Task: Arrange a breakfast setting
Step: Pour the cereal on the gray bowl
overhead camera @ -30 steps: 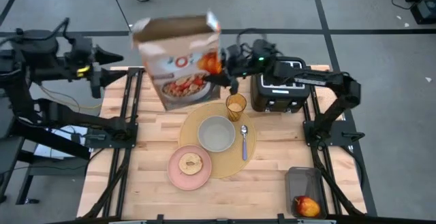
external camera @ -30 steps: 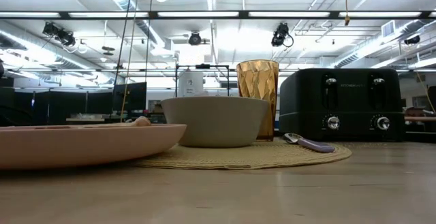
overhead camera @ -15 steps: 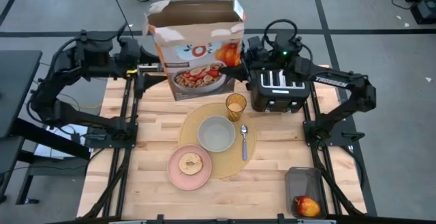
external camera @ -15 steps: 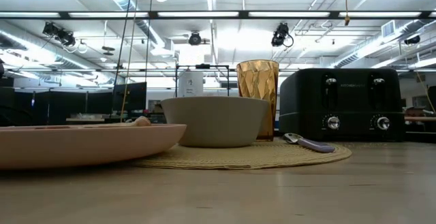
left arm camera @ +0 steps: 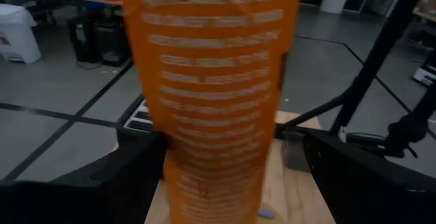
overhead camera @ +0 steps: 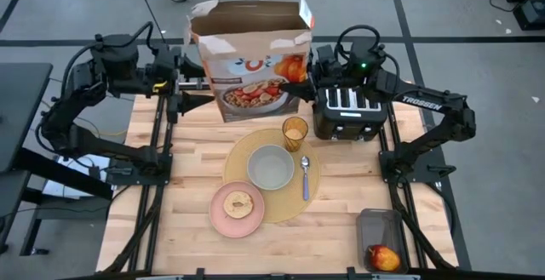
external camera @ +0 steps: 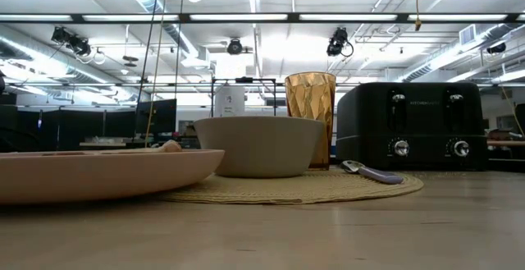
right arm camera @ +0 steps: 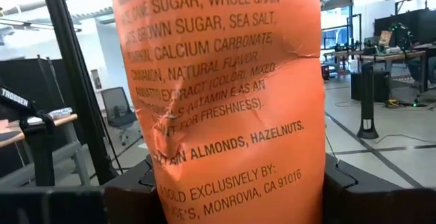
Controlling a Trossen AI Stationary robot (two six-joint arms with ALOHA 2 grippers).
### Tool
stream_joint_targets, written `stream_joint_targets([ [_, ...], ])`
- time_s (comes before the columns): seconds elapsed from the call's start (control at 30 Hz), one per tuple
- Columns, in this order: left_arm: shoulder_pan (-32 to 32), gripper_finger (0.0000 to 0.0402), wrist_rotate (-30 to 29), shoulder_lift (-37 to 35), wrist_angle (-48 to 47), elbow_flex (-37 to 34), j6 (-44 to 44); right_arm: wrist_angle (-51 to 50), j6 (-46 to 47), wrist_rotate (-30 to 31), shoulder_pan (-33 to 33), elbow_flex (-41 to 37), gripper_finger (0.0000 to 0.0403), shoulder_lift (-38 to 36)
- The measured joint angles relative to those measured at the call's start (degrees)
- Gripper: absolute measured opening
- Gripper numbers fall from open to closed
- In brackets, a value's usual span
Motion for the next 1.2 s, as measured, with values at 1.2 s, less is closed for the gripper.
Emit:
stream_joint_targets([
  [1.2, -0.5, 0.0219, -0.4, 4.8, 7.6, 3.1, 2.3, 2.4, -1.5, 4.3, 2.3, 0.0, 0.0317, -1.6],
])
